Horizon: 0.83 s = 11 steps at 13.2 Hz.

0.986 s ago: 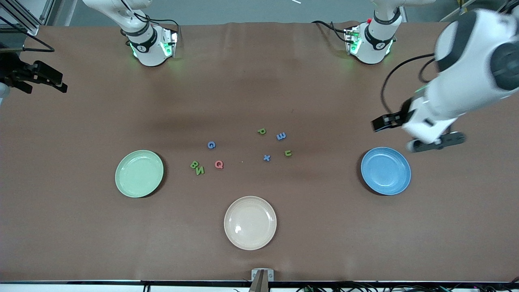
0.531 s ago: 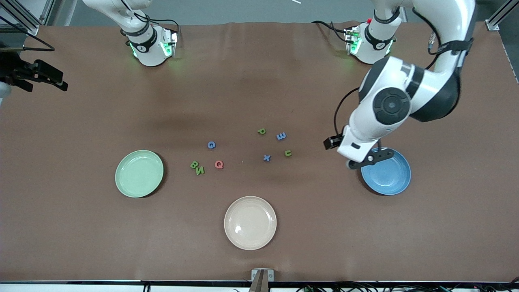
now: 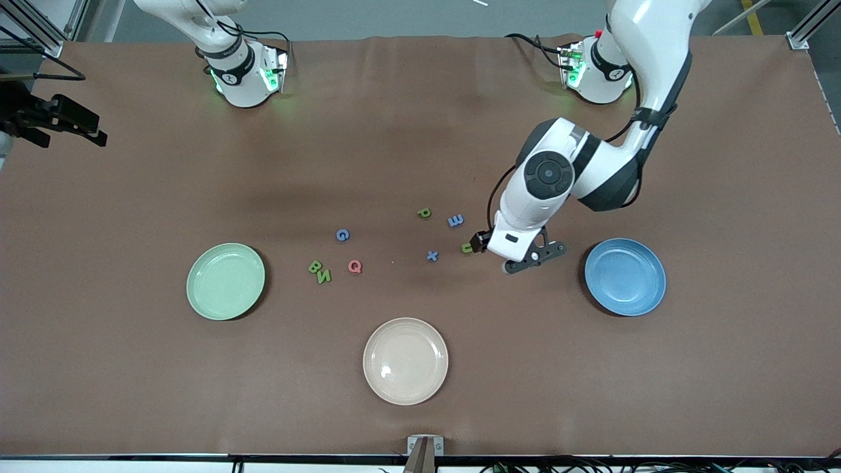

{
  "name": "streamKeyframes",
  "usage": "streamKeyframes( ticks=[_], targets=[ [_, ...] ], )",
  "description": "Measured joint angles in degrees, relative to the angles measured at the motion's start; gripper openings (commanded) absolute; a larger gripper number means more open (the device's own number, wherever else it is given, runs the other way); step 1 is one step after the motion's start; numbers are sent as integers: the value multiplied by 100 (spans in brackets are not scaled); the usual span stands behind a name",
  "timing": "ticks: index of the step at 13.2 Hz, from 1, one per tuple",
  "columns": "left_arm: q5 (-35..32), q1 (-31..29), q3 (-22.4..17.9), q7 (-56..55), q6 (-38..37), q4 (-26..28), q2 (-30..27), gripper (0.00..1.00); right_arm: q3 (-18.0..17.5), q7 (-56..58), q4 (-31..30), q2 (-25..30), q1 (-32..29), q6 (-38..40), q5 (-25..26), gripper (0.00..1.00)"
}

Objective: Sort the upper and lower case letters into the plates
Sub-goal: 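Reach the left gripper down to the green lowercase n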

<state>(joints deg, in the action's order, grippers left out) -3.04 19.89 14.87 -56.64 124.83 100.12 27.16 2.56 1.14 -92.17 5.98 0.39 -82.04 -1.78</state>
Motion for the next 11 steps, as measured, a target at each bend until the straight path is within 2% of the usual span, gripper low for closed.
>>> streamKeyframes(
  ticks=[5, 11],
  targets=[
    [0, 195, -1, -232, 696, 269, 391, 100, 13, -2, 4, -151, -23, -18, 0, 100],
    [-376, 293, -2, -234, 1121, 238, 908, 100, 13, -2, 28, -776, -125, -350, 5, 100]
  ],
)
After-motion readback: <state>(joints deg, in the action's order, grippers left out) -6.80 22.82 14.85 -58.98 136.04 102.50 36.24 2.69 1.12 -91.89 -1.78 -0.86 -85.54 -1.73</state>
